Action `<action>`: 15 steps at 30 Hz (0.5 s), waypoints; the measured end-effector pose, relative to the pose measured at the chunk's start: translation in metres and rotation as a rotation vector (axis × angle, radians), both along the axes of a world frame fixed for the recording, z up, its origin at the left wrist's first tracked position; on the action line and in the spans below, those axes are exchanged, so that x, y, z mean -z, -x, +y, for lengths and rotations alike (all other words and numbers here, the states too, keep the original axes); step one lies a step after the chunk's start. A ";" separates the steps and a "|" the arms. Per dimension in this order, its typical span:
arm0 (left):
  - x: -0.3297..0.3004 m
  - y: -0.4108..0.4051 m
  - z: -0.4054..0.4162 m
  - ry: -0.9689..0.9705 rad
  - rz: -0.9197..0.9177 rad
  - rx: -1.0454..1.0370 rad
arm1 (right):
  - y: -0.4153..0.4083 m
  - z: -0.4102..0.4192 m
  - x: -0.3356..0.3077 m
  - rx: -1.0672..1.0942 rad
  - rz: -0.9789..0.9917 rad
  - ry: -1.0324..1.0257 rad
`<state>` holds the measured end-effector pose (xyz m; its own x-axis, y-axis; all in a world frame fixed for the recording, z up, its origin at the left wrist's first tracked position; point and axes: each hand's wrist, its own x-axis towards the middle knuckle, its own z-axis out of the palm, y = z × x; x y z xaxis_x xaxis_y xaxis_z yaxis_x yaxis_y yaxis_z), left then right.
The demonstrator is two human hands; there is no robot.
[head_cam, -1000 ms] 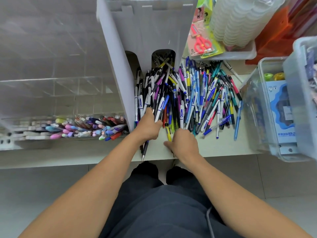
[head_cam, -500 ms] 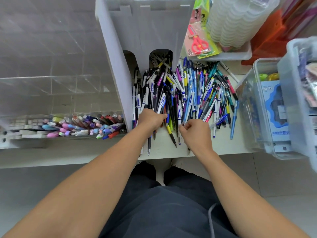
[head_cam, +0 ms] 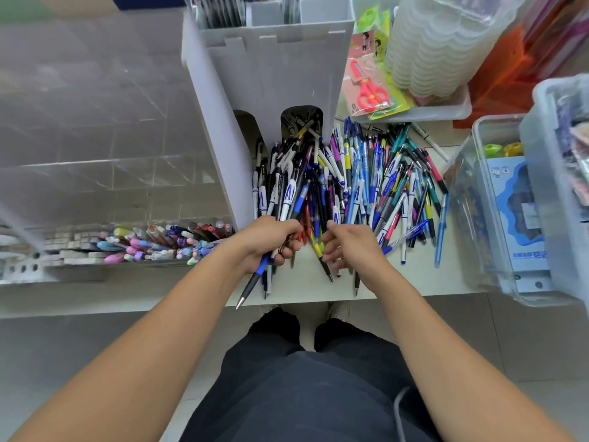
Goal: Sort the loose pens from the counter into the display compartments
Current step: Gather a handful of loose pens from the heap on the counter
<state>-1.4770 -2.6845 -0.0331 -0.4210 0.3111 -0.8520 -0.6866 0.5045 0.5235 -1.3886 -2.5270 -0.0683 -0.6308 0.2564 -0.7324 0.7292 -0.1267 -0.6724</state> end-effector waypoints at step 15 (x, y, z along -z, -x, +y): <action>-0.034 0.005 -0.017 0.009 0.268 0.429 | 0.100 -0.011 -0.042 0.038 0.288 0.031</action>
<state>-1.4823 -2.7014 0.0009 -0.4609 0.4972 -0.7351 -0.2584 0.7173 0.6471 -1.4882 -2.5378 -0.0258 -0.8043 0.2639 -0.5324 0.5031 -0.1744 -0.8465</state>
